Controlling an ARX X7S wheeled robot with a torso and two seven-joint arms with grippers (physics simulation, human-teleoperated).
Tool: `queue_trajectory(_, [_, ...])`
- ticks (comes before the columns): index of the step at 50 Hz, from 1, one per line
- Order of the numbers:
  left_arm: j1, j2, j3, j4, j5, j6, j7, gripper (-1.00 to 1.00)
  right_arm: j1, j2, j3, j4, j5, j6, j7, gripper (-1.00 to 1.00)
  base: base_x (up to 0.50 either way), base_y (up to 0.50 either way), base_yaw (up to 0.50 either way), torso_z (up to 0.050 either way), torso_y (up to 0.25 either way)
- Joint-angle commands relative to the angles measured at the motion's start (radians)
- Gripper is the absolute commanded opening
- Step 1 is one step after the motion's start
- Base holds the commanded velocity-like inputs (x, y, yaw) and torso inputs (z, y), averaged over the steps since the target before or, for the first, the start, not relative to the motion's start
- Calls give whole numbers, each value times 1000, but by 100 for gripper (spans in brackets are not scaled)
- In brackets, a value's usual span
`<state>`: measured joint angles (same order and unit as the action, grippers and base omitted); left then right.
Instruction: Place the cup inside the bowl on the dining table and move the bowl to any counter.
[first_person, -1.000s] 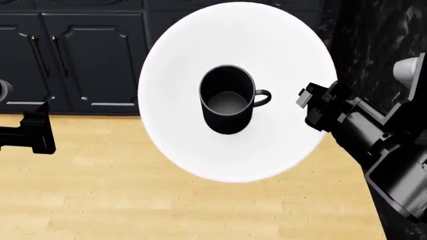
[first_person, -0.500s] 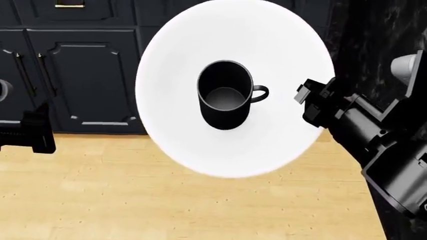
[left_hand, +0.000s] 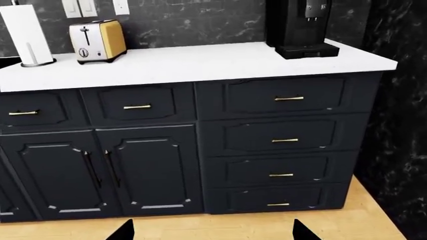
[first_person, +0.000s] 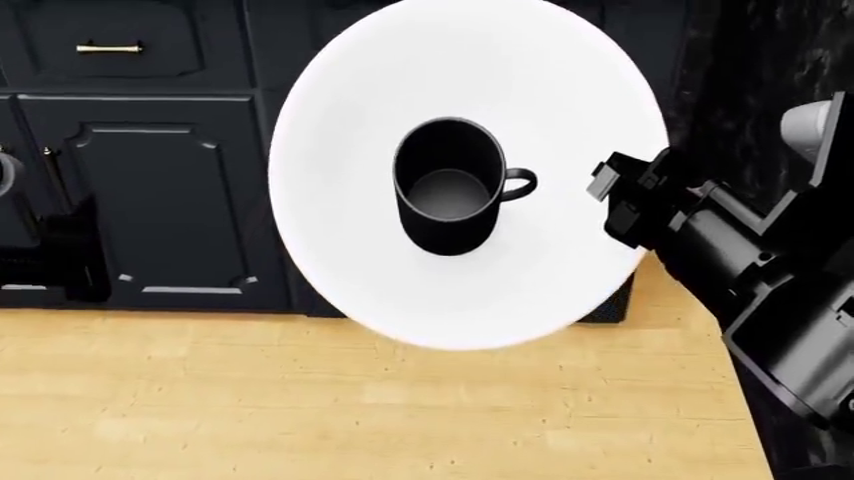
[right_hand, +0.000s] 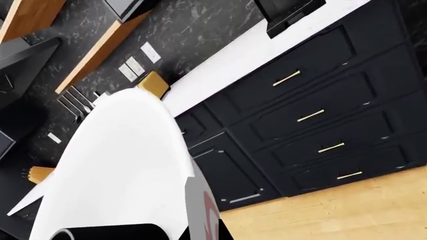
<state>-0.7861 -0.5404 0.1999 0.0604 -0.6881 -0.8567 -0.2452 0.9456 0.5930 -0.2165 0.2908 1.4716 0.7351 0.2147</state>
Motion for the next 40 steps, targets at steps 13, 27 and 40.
queue_trajectory(13, [-3,3,8,-13,4,13,4,100,0,2,14,-12,11,-11,-15,-100,500,106,0,0,2])
queue_trajectory(27, [0,0,6,-6,1,13,0,100,-14,7,18,-24,15,-16,-11,-100,500,85,0,1,1])
queue_trajectory(40, [-1,4,11,1,3,11,-12,100,-4,3,10,-17,12,-13,-16,-100,500,136,0,0,2])
